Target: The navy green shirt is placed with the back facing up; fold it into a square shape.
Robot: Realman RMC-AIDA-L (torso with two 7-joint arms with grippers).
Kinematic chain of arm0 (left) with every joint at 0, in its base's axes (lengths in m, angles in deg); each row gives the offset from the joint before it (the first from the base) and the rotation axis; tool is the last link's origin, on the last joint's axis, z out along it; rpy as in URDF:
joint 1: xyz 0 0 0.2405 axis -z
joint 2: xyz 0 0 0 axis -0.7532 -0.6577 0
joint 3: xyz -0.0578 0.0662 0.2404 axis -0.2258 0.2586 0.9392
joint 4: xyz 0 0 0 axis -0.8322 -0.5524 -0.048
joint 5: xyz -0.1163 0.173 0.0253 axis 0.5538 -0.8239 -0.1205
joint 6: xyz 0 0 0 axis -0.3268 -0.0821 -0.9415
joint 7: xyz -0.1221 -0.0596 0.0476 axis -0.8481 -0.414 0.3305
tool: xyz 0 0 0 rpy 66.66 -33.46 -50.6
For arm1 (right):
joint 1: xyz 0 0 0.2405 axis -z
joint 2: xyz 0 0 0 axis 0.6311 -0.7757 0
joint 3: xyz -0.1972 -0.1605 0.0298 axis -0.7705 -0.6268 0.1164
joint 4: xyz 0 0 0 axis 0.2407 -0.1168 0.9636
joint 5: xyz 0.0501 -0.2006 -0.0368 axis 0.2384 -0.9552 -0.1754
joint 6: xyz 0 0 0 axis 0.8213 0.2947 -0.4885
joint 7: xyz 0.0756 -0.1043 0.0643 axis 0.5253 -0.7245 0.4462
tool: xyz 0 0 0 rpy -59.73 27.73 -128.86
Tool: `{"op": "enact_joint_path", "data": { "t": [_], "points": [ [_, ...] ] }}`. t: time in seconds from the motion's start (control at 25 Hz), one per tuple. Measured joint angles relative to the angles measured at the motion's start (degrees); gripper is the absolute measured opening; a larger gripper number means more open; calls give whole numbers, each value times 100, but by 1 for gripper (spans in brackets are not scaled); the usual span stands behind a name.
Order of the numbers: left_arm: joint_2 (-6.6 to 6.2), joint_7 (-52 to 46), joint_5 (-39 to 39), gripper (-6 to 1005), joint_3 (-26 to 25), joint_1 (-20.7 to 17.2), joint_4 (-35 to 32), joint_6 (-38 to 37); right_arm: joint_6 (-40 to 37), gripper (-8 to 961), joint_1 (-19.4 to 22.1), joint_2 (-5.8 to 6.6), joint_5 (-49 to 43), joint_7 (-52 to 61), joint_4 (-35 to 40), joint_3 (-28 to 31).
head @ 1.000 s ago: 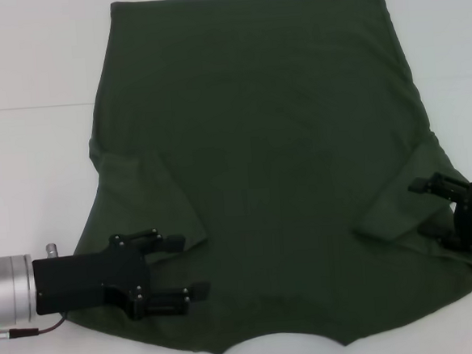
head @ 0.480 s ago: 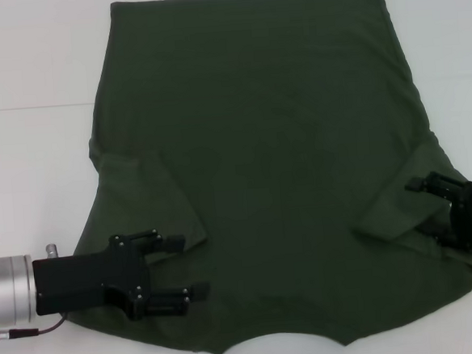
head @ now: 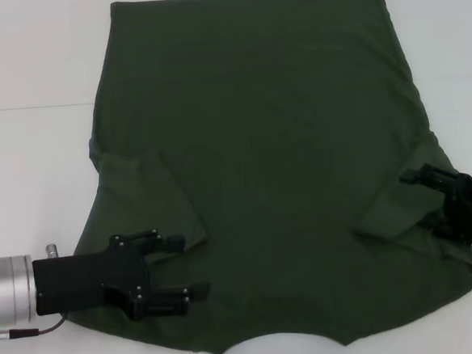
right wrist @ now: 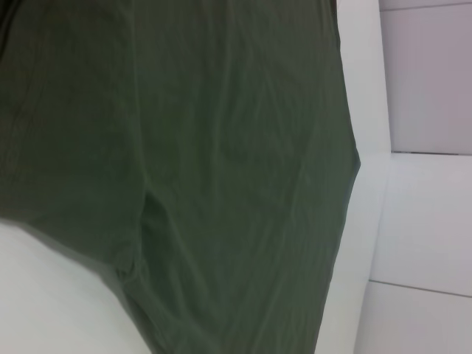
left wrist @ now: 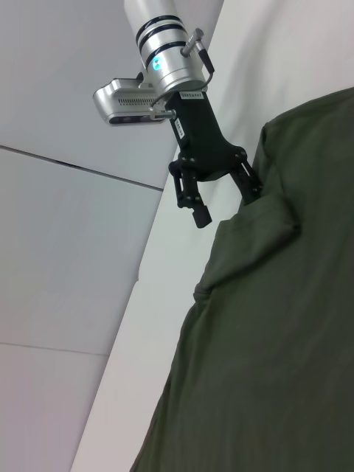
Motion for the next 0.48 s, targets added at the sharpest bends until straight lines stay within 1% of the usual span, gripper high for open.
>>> {"op": "enact_joint_path", "data": {
  "t": [0.12,0.36,0.48],
  "points": [
    [0,0,0,875,-7,-11,0,-12,97,926,-21,-37,12,-50,0,29],
    [0,0,0,875,-12,-14,-7,-32,149,832,-76,-84,155,-233,0,31],
    [0,0,0,875,-17,-14,-14,-39,172,821,-83,-107,285,-333,0,29]
  ]
}}
